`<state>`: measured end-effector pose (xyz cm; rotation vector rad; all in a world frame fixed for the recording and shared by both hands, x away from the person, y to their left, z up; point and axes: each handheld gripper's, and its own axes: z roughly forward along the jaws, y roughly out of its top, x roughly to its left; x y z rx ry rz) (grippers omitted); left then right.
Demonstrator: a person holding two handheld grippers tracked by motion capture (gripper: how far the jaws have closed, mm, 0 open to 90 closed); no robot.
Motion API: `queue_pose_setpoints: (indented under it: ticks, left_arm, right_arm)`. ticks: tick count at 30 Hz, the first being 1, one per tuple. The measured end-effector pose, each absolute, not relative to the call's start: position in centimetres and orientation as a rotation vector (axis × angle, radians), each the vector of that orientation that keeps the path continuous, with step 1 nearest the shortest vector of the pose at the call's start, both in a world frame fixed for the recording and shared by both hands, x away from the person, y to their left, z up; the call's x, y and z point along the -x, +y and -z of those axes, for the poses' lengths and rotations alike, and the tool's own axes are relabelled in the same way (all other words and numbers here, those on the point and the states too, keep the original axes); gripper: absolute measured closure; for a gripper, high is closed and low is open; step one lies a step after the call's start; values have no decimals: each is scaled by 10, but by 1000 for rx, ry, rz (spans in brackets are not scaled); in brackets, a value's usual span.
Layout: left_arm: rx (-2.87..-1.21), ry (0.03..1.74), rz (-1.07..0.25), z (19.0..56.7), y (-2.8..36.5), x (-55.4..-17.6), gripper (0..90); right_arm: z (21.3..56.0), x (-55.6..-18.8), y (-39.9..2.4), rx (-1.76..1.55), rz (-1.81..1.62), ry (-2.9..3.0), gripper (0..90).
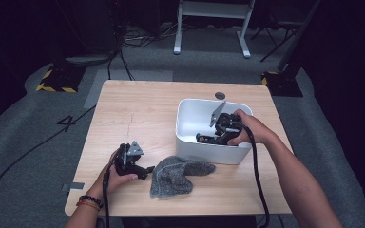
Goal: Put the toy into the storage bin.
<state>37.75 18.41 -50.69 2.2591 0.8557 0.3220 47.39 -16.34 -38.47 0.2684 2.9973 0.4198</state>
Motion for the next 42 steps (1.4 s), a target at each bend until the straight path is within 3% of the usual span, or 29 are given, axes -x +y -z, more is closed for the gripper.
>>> queue_pose_setpoints:
  ticks: [5, 15, 42]
  left_arm:
    - [-2265, 854, -321, 507, 184, -378, 82]
    - [-2264, 852, -322, 507, 184, -378, 82]
    - [-2262, 856, -322, 507, 184, -378, 82]
  right_arm:
    - [382, -474, -162, -266, -407, 2992, 606]
    - [385, -473, -164, -267, -441, 2968, 574]
    - [351, -463, -197, -417, -823, 2683, 272]
